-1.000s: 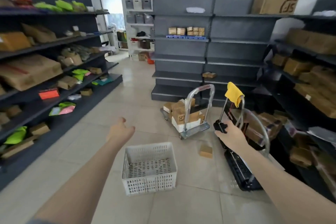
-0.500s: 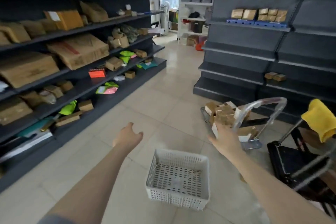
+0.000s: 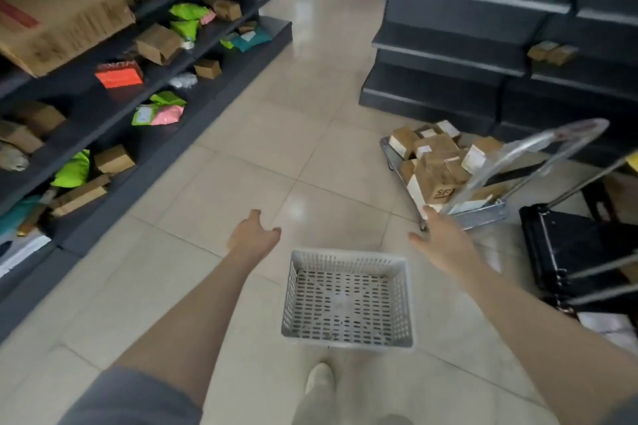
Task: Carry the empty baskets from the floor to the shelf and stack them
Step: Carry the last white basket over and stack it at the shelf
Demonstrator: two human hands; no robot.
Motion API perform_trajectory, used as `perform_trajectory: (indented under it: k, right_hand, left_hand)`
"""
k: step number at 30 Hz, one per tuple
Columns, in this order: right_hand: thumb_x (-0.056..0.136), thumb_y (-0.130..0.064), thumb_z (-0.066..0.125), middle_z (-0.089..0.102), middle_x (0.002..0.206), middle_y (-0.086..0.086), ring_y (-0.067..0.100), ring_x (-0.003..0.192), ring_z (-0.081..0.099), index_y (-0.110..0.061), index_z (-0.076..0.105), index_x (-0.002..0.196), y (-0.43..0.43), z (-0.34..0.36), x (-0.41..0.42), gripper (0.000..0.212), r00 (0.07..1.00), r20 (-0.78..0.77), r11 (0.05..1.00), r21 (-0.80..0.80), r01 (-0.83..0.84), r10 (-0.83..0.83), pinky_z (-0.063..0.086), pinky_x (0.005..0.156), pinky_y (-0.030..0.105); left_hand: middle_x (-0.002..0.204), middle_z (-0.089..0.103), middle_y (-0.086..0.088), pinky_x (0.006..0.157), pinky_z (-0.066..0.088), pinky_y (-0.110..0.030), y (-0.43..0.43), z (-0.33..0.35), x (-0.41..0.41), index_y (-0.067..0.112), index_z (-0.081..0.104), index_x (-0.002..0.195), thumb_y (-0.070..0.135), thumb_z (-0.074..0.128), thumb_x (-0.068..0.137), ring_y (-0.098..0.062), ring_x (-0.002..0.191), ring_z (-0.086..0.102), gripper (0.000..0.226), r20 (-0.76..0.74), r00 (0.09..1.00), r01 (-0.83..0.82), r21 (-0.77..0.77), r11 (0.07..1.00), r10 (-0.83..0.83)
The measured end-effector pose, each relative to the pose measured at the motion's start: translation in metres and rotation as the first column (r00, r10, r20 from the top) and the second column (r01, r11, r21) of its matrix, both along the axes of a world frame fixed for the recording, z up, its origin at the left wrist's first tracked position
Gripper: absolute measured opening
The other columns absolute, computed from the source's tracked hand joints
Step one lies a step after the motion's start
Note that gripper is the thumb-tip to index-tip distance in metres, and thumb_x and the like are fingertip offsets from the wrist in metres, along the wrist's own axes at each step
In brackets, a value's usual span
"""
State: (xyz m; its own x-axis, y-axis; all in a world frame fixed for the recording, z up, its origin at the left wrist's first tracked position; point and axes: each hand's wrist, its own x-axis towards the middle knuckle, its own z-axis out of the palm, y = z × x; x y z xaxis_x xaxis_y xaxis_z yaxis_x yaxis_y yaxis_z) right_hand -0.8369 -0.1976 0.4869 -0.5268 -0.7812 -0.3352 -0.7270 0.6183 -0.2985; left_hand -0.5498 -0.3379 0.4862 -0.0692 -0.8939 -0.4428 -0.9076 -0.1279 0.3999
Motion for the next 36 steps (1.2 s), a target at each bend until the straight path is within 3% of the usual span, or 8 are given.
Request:
perform_trajectory:
  k: [3,7,13,17,27,31,36]
  right_hand:
    - [0.09,-0.039,0.057,0.041,0.146,0.014,0.03,0.132,0.043,-0.012,0.026,0.147,-0.008,-0.031,-0.014,0.07,0.993,0.03,0.991,0.083,0.109,-0.112,0.039,0.104,0.04]
    - [0.089,-0.041,0.056,0.051,0.132,0.017,0.032,0.121,0.052,-0.016,0.024,0.146,-0.025,-0.095,-0.018,0.07,0.977,0.113,0.973,0.166,0.159,-0.179,0.045,0.095,0.039]
    - [0.088,-0.038,0.058,0.051,0.132,0.019,0.036,0.12,0.052,-0.014,0.025,0.145,-0.012,-0.217,-0.027,0.07,0.926,0.18,0.914,0.306,0.267,-0.331,0.045,0.095,0.042]
    - [0.088,-0.037,0.059,0.044,0.139,0.019,0.038,0.124,0.048,-0.013,0.021,0.147,0.006,-0.302,-0.037,0.074,0.91,0.167,0.864,0.416,0.284,-0.38,0.044,0.099,0.044]
    - [0.086,-0.03,0.063,0.035,0.145,0.023,0.041,0.129,0.042,-0.011,0.011,0.15,0.019,-0.491,-0.059,0.084,0.846,0.122,0.796,0.432,0.425,-0.519,0.04,0.101,0.046]
    - [0.085,-0.029,0.065,0.039,0.14,0.026,0.044,0.122,0.047,-0.009,0.012,0.148,0.024,-0.547,-0.076,0.085,0.833,0.067,0.764,0.444,0.468,-0.549,0.044,0.094,0.046]
    - [0.087,-0.021,0.061,0.057,0.122,0.027,0.042,0.103,0.061,-0.005,0.019,0.143,0.017,-0.593,-0.1,0.072,0.846,0.09,0.794,0.409,0.45,-0.526,0.041,0.071,0.034]
  left_hand:
    - [0.138,0.053,-0.015,0.096,0.044,-0.038,-0.016,-0.035,-0.029,0.016,0.031,0.147,0.037,0.056,0.088,-0.034,0.126,0.052,0.068,0.005,0.999,0.053,0.072,0.996,-0.054]
    - [0.136,0.052,-0.015,0.091,0.046,-0.039,-0.026,-0.096,-0.064,0.018,0.028,0.147,0.036,0.053,0.089,-0.034,0.123,0.053,0.065,0.027,0.995,0.091,0.127,0.988,-0.095]
    - [0.143,0.046,-0.016,0.1,0.045,-0.045,-0.023,-0.22,-0.059,0.017,0.022,0.15,0.031,0.054,0.09,-0.035,0.129,0.048,0.07,0.146,0.988,0.016,0.268,0.963,-0.058]
    - [0.141,0.045,-0.017,0.096,0.045,-0.047,-0.012,-0.308,-0.041,0.016,0.021,0.15,0.028,0.055,0.09,-0.037,0.126,0.049,0.07,0.248,0.967,-0.036,0.328,0.944,-0.049]
    - [0.134,0.045,-0.022,0.09,0.044,-0.049,-0.006,-0.486,-0.039,0.011,0.02,0.146,0.019,0.057,0.086,-0.042,0.123,0.046,0.071,0.314,0.949,-0.075,0.344,0.936,-0.039]
    - [0.131,0.045,-0.024,0.09,0.043,-0.051,-0.023,-0.537,-0.04,0.007,0.024,0.142,0.017,0.059,0.084,-0.043,0.121,0.045,0.067,0.366,0.926,-0.014,0.284,0.959,-0.095]
    - [0.141,0.041,-0.025,0.094,0.044,-0.051,-0.057,-0.583,-0.037,0.007,0.005,0.152,0.02,0.057,0.088,-0.044,0.126,0.045,0.084,0.397,0.917,-0.069,0.243,0.968,-0.035]
